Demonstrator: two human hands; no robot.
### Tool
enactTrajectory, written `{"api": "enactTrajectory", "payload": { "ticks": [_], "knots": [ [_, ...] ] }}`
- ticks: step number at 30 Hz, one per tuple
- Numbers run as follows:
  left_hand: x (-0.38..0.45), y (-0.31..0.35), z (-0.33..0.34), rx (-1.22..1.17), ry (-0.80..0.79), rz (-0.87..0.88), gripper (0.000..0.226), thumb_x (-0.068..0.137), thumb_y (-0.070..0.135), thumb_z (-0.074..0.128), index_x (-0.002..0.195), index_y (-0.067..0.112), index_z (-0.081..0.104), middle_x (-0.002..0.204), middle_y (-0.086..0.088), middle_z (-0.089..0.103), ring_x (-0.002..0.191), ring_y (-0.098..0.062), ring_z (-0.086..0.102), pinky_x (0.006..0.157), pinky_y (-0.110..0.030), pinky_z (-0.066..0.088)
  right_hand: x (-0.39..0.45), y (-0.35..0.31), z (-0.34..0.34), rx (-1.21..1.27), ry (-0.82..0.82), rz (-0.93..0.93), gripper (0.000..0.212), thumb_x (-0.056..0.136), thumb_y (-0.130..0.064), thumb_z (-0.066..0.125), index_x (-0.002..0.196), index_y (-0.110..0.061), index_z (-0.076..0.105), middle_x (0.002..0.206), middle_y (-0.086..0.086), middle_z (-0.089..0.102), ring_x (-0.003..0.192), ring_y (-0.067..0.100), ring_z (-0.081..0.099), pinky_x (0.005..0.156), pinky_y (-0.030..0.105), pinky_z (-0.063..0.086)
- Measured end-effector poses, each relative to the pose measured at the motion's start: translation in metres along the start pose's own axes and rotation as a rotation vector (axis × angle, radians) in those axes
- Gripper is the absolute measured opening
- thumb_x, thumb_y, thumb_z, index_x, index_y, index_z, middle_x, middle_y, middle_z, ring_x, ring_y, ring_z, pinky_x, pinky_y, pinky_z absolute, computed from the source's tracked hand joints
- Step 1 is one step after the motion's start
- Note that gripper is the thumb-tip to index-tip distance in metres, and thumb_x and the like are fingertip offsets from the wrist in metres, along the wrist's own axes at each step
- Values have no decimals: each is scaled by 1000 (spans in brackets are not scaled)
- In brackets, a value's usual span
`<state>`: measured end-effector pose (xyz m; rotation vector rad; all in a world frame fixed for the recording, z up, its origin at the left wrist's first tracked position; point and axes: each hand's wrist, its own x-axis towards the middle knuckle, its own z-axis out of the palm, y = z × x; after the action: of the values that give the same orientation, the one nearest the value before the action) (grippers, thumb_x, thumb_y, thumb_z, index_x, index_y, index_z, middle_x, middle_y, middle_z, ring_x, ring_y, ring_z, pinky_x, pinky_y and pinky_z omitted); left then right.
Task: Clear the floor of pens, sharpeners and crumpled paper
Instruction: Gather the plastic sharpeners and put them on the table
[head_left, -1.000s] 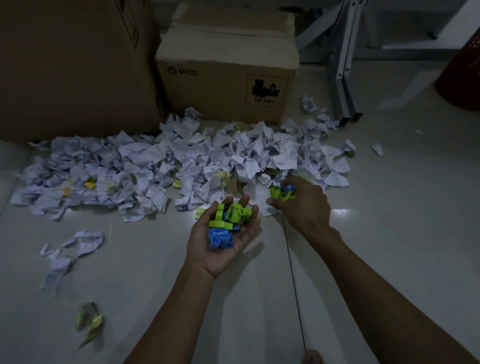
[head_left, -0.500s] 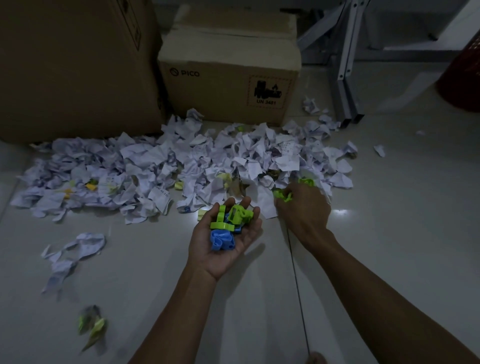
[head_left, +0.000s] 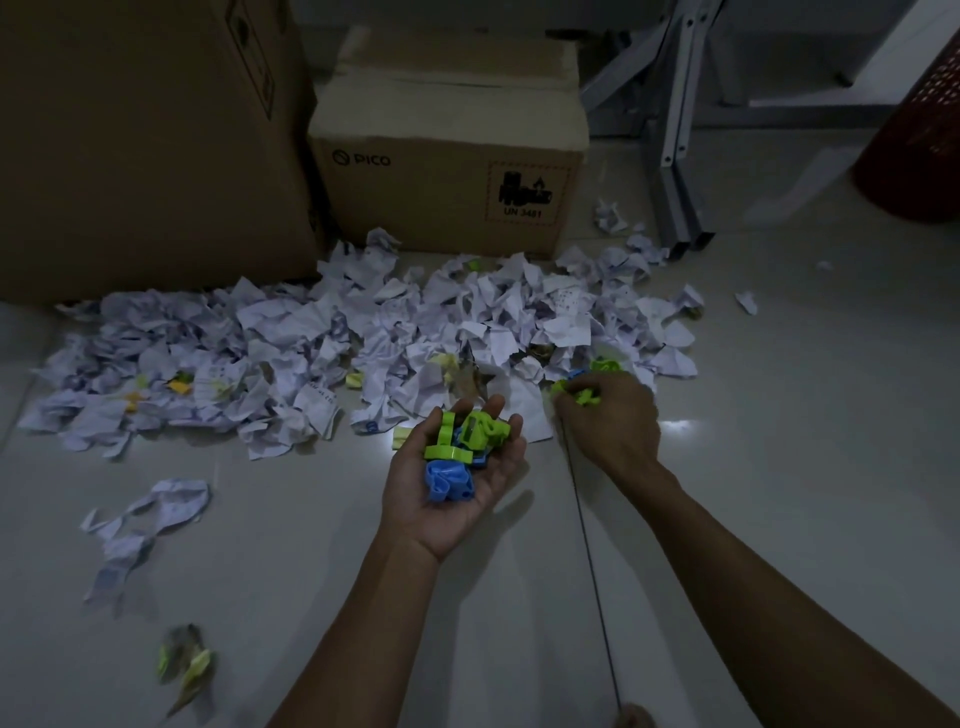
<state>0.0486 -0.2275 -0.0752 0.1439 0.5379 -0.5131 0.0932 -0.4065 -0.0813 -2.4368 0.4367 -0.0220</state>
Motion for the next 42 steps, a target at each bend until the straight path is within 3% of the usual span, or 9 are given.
{"api": "enactTrajectory", "payload": {
  "ticks": [4,12,16,20,23,27,35,40,42],
  "knots": [
    [2,1,9,-7,-10,1,37,94,30,49,108,1,67,125,-18,63,112,-43,58,93,-56,47,5,-11,-18,726,-140,299,13,83,-23,74,86,-10,74,72,6,61,48,13,46,45,19,31],
    [20,6,69,21,-28,27,33,95,29,48,94,3,68,116,-21,67,98,-45,65,85,-57,50,11,-28,-54,1462,-480,506,16,84,-31,62,89,-19,52,67,-5,50,40,7,39,29,15,23],
    [33,9,108,108,-43,-16,31,89,30,50,97,7,68,112,-16,69,91,-41,68,69,-39,60,21,-38,-78,1546,-470,507,16,82,-31,60,87,-20,51,65,-6,49,40,7,39,31,14,20],
    [45,12,146,174,-36,-102,38,90,35,47,118,12,60,116,-9,68,97,-34,67,45,-21,50,41,-55,-109,1566,-399,530,15,79,-32,63,85,-20,55,65,-7,50,41,6,38,34,15,16],
    [42,11,178,262,-23,-139,47,94,40,40,93,8,75,105,-7,72,91,-26,70,39,-14,41,54,-74,-139,1583,-379,545,16,79,-32,63,84,-20,54,66,-7,49,42,7,37,34,16,16],
    [20,3,242,331,14,-176,40,85,36,48,80,10,78,101,-6,72,88,-28,71,36,-15,38,56,-106,-198,1639,-333,604,12,87,-31,59,86,-19,57,68,-6,48,43,7,37,33,16,17],
    [-56,-32,412,383,94,-292,38,83,37,52,101,6,67,106,-8,70,93,-29,70,36,-17,38,34,-187,-359,1795,-272,668,13,87,-32,59,88,-19,56,70,-6,47,43,7,38,31,16,19],
    [-109,-61,548,419,-13,-351,28,62,25,82,86,12,75,106,-6,71,98,-29,68,37,-19,41,21,-247,-488,1874,-215,652,15,88,-33,58,89,-18,56,70,-6,47,44,7,39,31,16,22],
    [-131,-77,602,405,-29,-366,25,67,26,80,87,12,74,107,-6,70,98,-30,67,37,-19,41,18,-270,-542,1901,-187,647,15,89,-33,57,90,-18,55,70,-6,47,44,7,40,31,17,22]
  ]
}}
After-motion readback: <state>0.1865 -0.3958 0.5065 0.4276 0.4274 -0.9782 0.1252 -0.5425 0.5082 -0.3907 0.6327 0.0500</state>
